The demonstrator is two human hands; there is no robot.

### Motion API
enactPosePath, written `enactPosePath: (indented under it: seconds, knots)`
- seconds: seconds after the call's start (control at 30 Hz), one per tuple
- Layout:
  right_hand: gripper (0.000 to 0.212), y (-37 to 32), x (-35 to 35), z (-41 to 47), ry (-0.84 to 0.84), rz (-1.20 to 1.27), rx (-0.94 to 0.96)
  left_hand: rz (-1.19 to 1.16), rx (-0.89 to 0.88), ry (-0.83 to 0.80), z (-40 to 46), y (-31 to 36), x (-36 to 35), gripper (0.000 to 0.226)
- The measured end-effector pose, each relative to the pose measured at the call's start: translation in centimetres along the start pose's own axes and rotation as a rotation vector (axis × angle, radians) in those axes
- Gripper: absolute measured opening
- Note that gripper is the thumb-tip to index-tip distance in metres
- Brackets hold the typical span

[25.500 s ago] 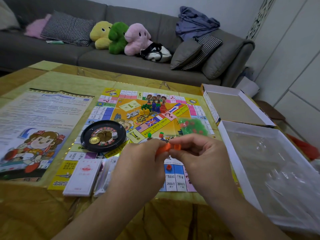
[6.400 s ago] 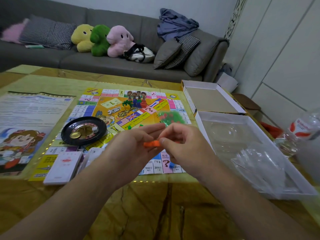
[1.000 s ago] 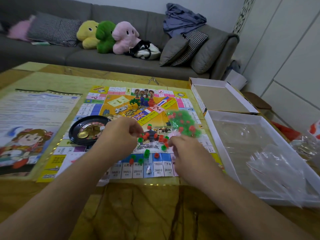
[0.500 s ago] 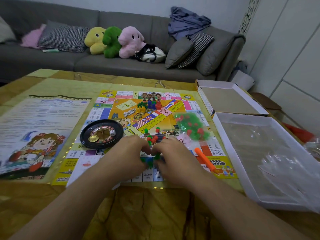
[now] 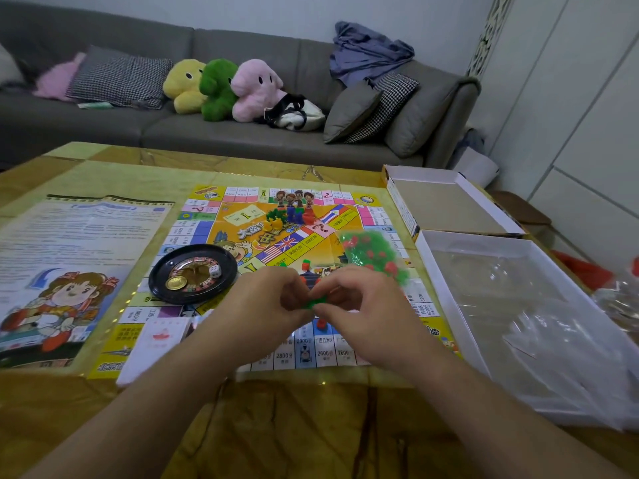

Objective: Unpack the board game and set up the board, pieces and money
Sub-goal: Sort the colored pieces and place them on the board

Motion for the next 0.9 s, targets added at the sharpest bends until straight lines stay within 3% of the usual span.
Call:
enactPosePath:
  seconds: [0.3,0.53,0.9]
  knots:
    - [0.022,-0.9,1.4,-0.4,0.036,0.167,-0.073,-0.446,0.066,-0.088,-0.9,1.0,0.9,0.016]
    - [0.023,-1.8,1.8,-0.6,0.072,0.210,-0.036,-0.867,0.260,-0.175,-1.3,1.3,1.1,0.017]
    - [0.023,-2.2,2.1,-0.3,0.087,0.347,0.037,-1.063,0.320,-0.220,-1.3,1.2,1.2,0.029]
Point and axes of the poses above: each hand's wrist, its own z-axis towards the middle knuckle, its own x-axis out of the back of the hand, y = z × x, the point moved 1 cm from there along z, towards the middle knuckle, and after that the axes turned 6 degrees about z, right-handed, at the moved point
